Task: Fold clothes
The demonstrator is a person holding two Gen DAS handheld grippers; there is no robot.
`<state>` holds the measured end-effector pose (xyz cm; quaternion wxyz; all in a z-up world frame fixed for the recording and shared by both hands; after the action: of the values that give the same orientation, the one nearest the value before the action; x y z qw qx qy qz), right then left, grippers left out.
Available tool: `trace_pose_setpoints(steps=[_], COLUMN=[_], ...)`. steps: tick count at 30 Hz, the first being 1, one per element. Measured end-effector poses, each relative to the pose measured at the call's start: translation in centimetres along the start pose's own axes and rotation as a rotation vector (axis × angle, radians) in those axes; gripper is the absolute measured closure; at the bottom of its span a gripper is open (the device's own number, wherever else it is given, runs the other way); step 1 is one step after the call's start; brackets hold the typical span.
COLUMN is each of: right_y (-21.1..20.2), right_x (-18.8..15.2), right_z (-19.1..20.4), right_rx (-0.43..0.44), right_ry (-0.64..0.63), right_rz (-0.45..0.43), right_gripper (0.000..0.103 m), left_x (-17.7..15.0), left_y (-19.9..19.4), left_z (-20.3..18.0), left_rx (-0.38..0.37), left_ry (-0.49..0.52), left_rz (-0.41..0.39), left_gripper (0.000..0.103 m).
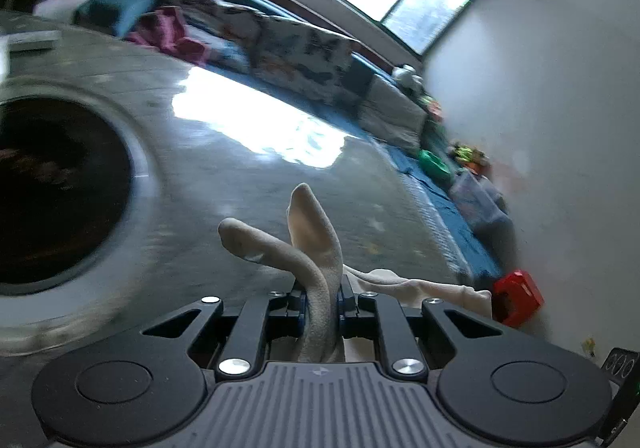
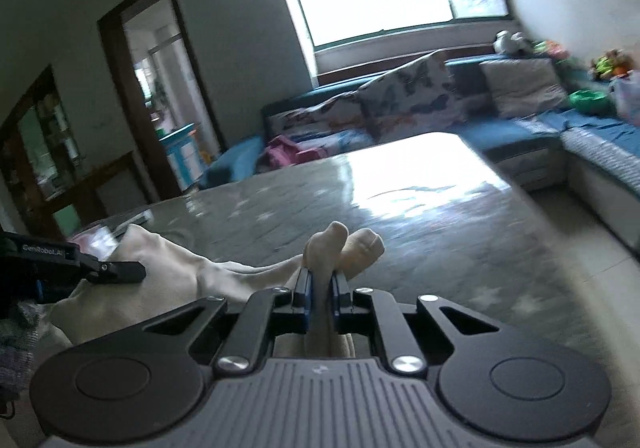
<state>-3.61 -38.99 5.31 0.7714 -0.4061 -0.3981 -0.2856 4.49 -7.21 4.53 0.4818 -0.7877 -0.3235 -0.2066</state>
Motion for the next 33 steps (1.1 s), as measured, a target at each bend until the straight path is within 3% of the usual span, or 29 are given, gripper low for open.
trace_pose_setpoints(steps=[10, 14, 21, 25, 28, 30, 33], right_y=[-3.7, -3.4, -3.2, -3.2, -2.3, -1.4, 0.1], right_x=[2.5, 1.4, -1.4, -0.6, -0.2, -0.2, -0.3], right_z=[-6.8, -9.2, -11.9, -11.0, -10.8, -10.4, -10.5], right_rx=[-0.201, -0.261, -0.366, -0.358, -0.316, -0.301, -0.292], right_ry=[-0.008, 0.008, 0.056, 0.016, 0.006, -0.006, -0.006], right_rz=[-0.038, -0.001, 0.049, 0.015, 0.022, 0.033, 0.053], right_gripper=[0.094, 0.094, 0.088, 0.082, 0.067, 0.065, 0.053], left_x=[-2.2, -4.0, -5.6, -5.1, -4.2, -3.7, -3.6], left_y=[4.9, 7.3, 8.4, 7.3, 6.6, 6.2, 6.2], left_z=[-8.6, -10.1, -8.9, -7.6, -7.1, -7.4, -8.7], left_rx=[-0.094, -0.06, 0.023, 0.075, 0.098, 0.097, 0.083], left_ry=[0.1, 0.131, 0.163, 0.165, 0.161, 0.161, 0.197], left_rz=[0.058, 0.102, 0.139, 0.094, 0.055, 0.042, 0.032], left_gripper=[0.088, 0.088, 0.083, 0.064, 0.064, 0.064, 0.064])
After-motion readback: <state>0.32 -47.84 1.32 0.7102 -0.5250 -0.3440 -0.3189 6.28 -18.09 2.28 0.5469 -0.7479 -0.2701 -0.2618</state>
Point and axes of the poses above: each gripper's, at about its wrist camera, not at the fingertips, and y roughly the way its jaws point, z to its left, x to its top, the point moved 6 cm from there along y, roughly the way its jaws point, and after that the axes turned 10 degrees about x, right-handed, at the moved point
